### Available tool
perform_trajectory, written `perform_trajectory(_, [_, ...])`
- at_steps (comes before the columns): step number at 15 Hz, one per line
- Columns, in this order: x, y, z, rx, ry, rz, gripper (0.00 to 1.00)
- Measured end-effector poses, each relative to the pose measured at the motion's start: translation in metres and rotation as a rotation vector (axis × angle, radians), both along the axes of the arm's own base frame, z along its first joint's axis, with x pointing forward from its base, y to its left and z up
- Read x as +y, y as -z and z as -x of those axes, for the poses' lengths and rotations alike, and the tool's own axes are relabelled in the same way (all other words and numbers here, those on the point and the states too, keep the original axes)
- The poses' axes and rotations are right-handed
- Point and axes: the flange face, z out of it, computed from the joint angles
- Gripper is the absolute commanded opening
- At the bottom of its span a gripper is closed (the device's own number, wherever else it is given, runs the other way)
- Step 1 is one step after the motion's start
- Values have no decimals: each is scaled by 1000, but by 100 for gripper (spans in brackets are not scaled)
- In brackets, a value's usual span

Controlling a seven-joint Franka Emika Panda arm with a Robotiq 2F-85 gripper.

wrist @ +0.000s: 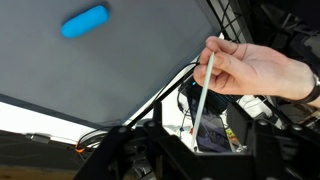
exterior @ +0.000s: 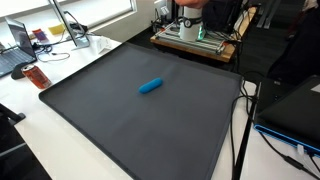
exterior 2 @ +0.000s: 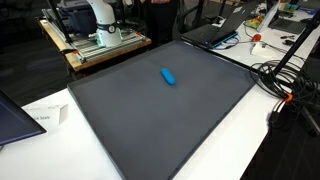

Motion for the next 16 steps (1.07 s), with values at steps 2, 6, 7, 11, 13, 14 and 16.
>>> perform_trajectory(2, [-13,1,7,-1,-14,-12,23])
perform_trajectory(6, [-31,2,17,2,-32,-31,1])
perform_trajectory(7, [-34,2,19,3,-33,-34,0])
perform_trajectory(11, [-40,3,23,15,-32,-48,1])
perform_trajectory(13, [-42,4,24,14,-30,-49,1])
perform_trajectory(14, [-43,4,24,13,-29,-49,1])
perform_trajectory(16, [-43,4,24,14,-27,-49,1])
